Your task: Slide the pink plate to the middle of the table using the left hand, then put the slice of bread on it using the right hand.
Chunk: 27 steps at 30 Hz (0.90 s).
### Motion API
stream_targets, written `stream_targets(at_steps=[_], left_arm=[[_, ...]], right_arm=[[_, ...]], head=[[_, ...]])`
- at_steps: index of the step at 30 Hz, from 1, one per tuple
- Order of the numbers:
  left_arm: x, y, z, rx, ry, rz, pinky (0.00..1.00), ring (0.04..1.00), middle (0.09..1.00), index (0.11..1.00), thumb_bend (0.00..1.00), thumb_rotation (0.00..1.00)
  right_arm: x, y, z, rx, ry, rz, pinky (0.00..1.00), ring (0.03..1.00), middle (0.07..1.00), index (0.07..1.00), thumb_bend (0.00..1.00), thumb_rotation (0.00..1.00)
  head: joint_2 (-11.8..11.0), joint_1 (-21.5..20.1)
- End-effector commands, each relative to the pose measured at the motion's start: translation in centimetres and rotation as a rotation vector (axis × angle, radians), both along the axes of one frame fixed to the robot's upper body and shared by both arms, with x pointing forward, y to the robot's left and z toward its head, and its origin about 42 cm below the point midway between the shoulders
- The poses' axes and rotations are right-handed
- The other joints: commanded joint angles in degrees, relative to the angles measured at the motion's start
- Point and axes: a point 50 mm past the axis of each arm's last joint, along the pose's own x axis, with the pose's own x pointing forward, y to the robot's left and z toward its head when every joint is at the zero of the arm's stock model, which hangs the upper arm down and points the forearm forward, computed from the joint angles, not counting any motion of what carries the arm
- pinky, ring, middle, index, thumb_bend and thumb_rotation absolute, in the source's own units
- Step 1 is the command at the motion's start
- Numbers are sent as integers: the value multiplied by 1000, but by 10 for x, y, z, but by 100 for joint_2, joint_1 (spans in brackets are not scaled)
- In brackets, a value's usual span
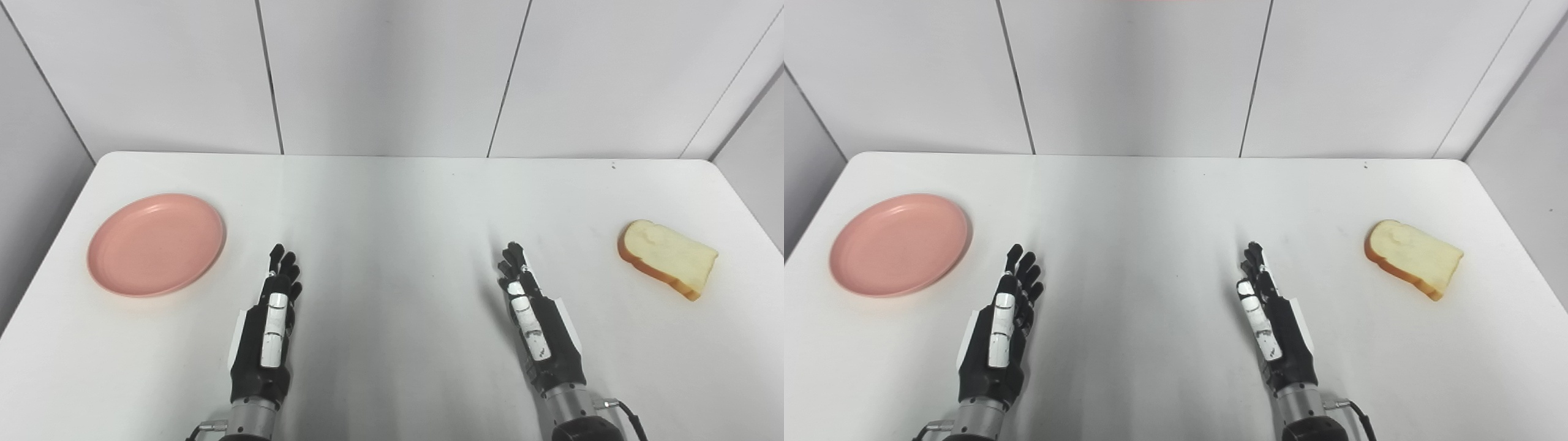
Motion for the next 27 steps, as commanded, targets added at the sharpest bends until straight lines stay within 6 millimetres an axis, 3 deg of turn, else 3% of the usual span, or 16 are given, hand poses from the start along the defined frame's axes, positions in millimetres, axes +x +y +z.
stream_targets(at_steps=[1,21,27], left_arm=[[2,-4,12,-9,-46,6,1000,1000,1000,1000,694,948],[1,-7,13,5,-52,6,1000,1000,1000,1000,738,940],[0,-10,9,7,-47,10,1000,1000,1000,1000,743,941]], right_arm=[[4,2,13,1,-81,11,1000,1000,1000,1000,769,895],[0,2,11,-15,-85,19,1000,999,1000,1000,770,909],[-1,-1,8,-10,-85,25,1000,1000,1000,1000,773,904]], head=[[-5,2],[-57,5],[-194,129]])
